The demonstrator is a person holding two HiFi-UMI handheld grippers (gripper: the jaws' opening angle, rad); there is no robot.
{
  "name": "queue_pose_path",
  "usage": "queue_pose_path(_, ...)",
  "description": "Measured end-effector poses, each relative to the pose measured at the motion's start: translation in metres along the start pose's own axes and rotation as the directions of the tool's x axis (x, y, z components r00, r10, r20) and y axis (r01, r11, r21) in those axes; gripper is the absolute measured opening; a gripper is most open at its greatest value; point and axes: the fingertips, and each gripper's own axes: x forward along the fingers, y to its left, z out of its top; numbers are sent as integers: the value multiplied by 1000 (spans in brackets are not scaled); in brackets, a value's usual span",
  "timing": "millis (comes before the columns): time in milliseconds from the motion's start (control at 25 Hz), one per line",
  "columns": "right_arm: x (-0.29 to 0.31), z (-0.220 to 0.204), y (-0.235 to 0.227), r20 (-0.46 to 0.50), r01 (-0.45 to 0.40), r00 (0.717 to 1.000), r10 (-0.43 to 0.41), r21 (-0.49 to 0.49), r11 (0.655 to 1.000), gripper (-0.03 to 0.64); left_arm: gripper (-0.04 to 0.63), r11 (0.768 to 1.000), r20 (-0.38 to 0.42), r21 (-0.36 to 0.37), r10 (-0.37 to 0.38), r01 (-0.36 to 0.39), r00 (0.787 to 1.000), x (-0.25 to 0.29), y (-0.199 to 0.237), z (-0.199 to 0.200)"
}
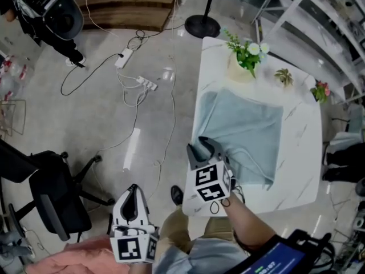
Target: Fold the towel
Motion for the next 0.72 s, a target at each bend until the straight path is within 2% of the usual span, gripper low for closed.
queue_pose_path(40, -1, 1, 5, -8, -41, 999, 41, 6, 999, 172, 8, 1000, -7, 2, -3, 3, 1000, 2, -1, -2)
queue_pose_path(80, -5, 4, 12, -13, -97, 995, 97, 32, 995, 264, 8, 1000, -9, 4, -8, 8, 1000, 4, -3, -3)
queue_pose_path(120, -14, 10, 19, -4, -153, 988, 154, 62, 986, 304, 8, 1000, -8, 5, -15, 15, 1000, 5, -6, -2)
queue_pose_path(200, -43, 31, 26, 56, -241, 970, 236, 96, 966, 327, 8, 999, 6, 10, -35, 35, 999, 8, -14, 7)
queue_pose_path(280, -75, 54, 21, 133, -285, 954, 271, 105, 953, 330, 8, 998, 31, 19, -61, 60, 998, 11, -24, 20)
queue_pose_path(400, -109, 63, -7, 180, -259, 953, 243, 70, 963, 322, 8, 995, 69, 34, -97, 95, 993, 16, -38, 39)
queue_pose_path(440, -115, 56, -15, 163, -244, 959, 233, 46, 969, 282, 8, 994, 75, 37, -106, 103, 992, 18, -41, 43)
queue_pose_path(560, -117, 13, -22, 62, -245, 967, 248, -52, 968, 223, 8, 992, 66, 40, -125, 122, 990, 19, -49, 39)
queue_pose_path(720, -105, -26, -12, -34, -269, 963, 269, -240, 933, 213, 8, 991, 18, 31, -134, 133, 991, 21, -51, 14)
